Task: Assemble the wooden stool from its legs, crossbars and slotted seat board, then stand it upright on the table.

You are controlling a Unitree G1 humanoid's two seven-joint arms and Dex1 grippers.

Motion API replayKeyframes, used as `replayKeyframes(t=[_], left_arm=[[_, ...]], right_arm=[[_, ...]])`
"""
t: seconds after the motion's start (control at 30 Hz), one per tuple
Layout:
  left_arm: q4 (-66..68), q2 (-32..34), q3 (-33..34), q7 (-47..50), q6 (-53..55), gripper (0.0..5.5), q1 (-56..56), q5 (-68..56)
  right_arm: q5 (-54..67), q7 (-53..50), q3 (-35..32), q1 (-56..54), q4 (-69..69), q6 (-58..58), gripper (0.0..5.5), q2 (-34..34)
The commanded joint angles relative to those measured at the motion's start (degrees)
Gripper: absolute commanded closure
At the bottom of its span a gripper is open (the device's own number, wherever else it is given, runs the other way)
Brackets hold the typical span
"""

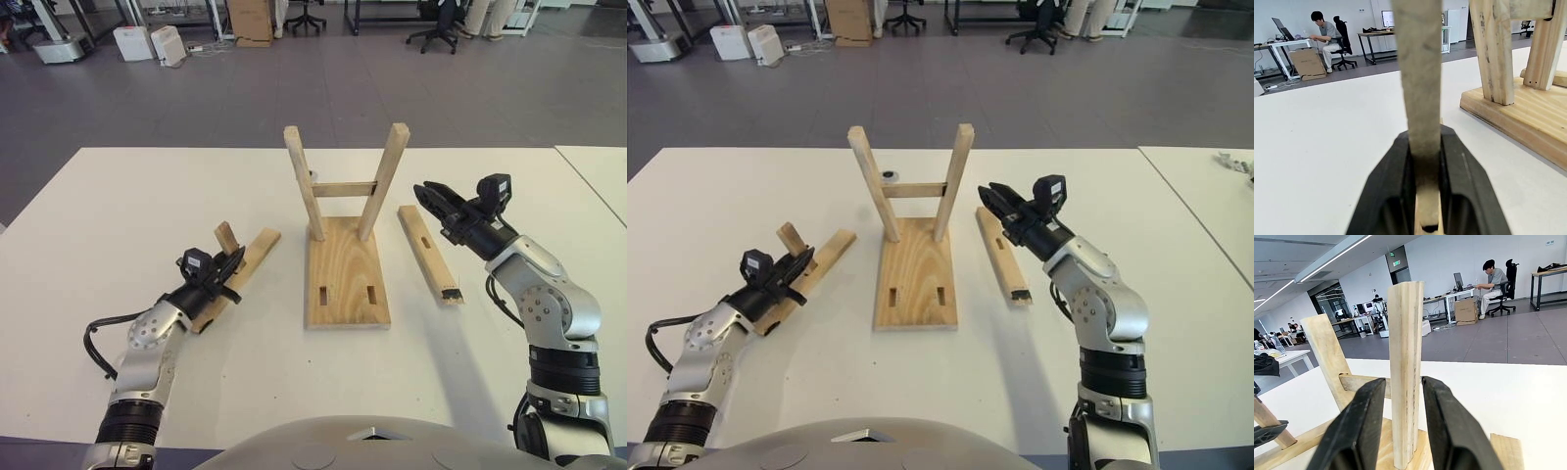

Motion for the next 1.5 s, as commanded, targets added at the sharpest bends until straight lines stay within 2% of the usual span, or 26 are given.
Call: replayKeyframes(t=[0.03,0.13,0.27,0.3,0.43,0.63,0.93,1.03,1.4,1.5], left_arm=[[-5.6,-0.2,-0.2,2.9,17.9,5.10,4.3,-4.7],[-8.6,4.5,-0.9,4.3,18.8,5.10,3.0,1.3],[-9.2,7.1,-0.8,6.7,19.7,5.10,2.8,6.6],[-9.5,7.3,-0.7,7.5,19.2,4.74,2.9,8.1],[-11.1,5.7,-0.7,8.4,17.9,3.99,4.4,9.8],[-13.7,4.3,1.9,6.6,19.1,3.08,5.0,6.7],[-19.6,11.9,3.3,2.8,32.8,1.59,7.8,7.3],[-19.5,12.9,3.4,1.3,35.7,1.59,9.2,6.8],[-15.3,14.3,2.9,-1.2,32.7,3.34,9.5,9.4],[-14.6,13.9,4.0,-1.2,31.1,3.44,9.0,8.4]], right_arm=[[-1.4,0.5,0.5,-3.4,0.2,-0.6,4.12,-1.4],[-1.6,0.4,0.4,-3.5,0.8,-0.9,4.12,-1.3],[-2.0,0.2,0.8,-3.2,0.3,-0.9,4.12,-0.8],[-2.0,0.2,0.7,-3.1,0.2,-0.9,4.12,-0.8],[-2.2,0.0,0.8,-2.5,-0.3,-0.9,4.12,-0.4],[-2.2,0.1,0.8,-2.2,-0.6,-0.6,4.12,-0.6],[-2.1,0.0,0.9,-1.6,-1.2,-0.4,4.12,-0.4],[-2.0,0.0,1.0,-1.4,-1.3,-0.3,4.12,-0.4],[-2.9,-2.4,1.3,-1.8,-1.4,2.5,4.12,-0.7],[-2.9,-3.5,1.5,-2.1,-2.6,4.0,4.12,-0.9]])
